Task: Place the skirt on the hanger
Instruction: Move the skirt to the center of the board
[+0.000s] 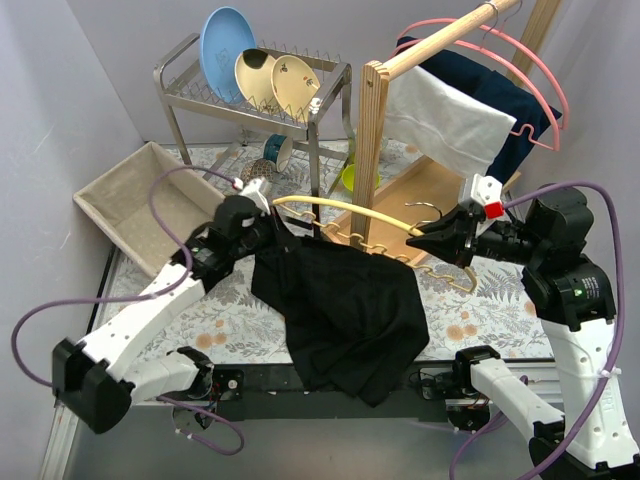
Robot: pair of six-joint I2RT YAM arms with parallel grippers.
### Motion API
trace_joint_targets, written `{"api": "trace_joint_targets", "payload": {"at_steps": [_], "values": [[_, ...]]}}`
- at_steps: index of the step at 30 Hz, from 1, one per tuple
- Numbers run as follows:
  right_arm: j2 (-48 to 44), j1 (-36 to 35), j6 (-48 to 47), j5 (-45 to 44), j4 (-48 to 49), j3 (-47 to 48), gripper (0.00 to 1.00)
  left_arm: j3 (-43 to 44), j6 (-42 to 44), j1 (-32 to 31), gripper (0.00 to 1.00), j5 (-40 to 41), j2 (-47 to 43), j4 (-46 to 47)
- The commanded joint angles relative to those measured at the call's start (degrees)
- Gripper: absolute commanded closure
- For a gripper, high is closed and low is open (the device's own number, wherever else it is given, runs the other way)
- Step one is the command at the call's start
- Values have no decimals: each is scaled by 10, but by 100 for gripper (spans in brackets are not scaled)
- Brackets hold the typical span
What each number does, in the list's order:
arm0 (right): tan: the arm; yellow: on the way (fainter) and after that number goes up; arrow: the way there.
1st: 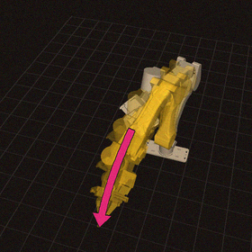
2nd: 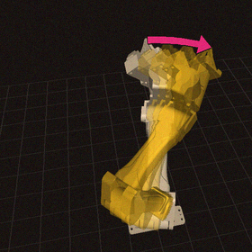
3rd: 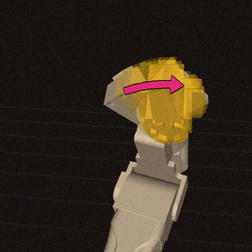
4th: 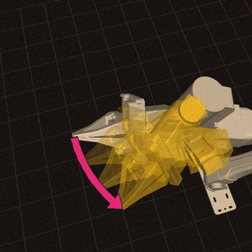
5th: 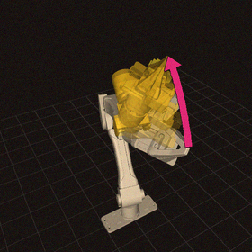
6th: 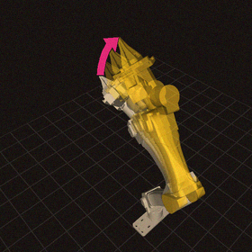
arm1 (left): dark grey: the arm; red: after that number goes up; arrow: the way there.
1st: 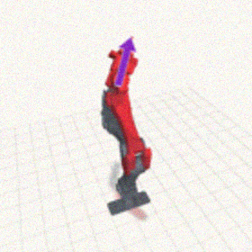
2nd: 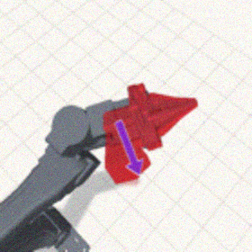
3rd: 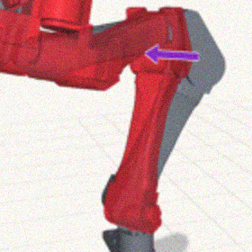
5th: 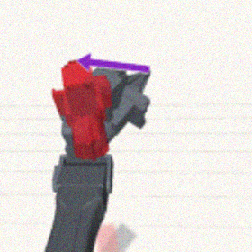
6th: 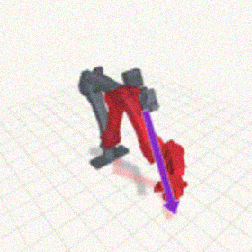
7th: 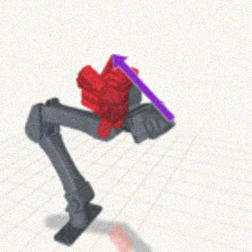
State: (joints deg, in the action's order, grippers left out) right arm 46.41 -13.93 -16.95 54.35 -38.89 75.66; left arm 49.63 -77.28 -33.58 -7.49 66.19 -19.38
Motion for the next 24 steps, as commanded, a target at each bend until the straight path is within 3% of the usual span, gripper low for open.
{"api": "trace_joint_targets", "payload": {"at_steps": [1,5,8,10,14,15,18,24], "values": [[10,0,-16,4,13,74,99,173,84,2,100,18,-98,-159],[20,0,-2,-18,28,119,99,350,148,1,100,0,-106,-280],[25,0,20,-48,53,149,99,401,157,1,100,-43,-97,-308],[25,1,51,-56,71,153,99,365,137,1,100,-88,-106,-303],[17,0,96,-23,137,100,99,181,65,1,100,-127,-135,-279],[15,0,107,-14,164,64,99,92,30,1,100,-137,-145,-266],[10,1,115,36,216,-7,99,-27,-20,1,100,-158,-215,-219],[-1,0,178,146,316,-119,99,-55,-81,1,100,-134,-311,-282]]}}
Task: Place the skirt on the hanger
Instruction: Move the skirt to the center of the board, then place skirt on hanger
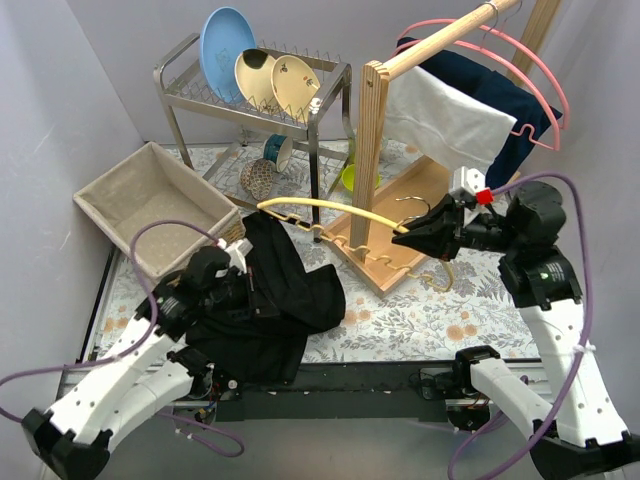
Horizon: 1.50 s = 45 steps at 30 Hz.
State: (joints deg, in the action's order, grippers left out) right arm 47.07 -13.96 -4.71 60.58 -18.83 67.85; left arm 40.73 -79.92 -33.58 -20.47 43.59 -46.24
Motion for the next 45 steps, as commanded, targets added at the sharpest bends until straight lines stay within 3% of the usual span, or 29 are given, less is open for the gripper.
{"api": "trace_joint_targets", "payload": {"at_steps": [1,4,7,8,12,17,25,28,30,31,32,33,35,36,45], "values": [[-8,1,60,103,141,-62,99,47,-59,1,100,2,-95,-31],[-6,-12,164,145,283,-118,99,52,-94,1,100,26,-135,-86],[23,-32,377,160,598,-200,99,37,-126,1,100,52,-161,-112],[34,-38,501,155,814,-233,99,47,-143,1,100,71,-167,-120],[94,-82,667,115,1076,-228,99,89,-203,1,100,143,-218,-158],[108,-147,635,80,1117,-232,99,101,-239,1,100,174,-238,-173],[161,-217,579,70,1082,-177,99,268,-248,1,100,217,-188,-183],[153,-215,532,111,971,-130,99,321,-232,1,100,253,-164,-200],[98,-215,325,123,670,-110,99,329,-212,1,100,259,-137,-208],[84,-216,221,110,526,-54,99,327,-206,1,100,260,-130,-206],[73,-217,-39,81,158,-9,99,317,-198,1,100,260,-127,-203],[65,-224,-81,7,96,2,99,311,-191,1,100,257,-114,-199],[26,-228,-107,-39,53,-14,99,299,-176,1,100,260,-100,-193],[16,-228,-143,-81,-18,-14,99,298,-161,1,100,260,-89,-194],[-52,-227,-186,-170,-142,-76,99,332,-101,1,100,250,2,-175]]}}
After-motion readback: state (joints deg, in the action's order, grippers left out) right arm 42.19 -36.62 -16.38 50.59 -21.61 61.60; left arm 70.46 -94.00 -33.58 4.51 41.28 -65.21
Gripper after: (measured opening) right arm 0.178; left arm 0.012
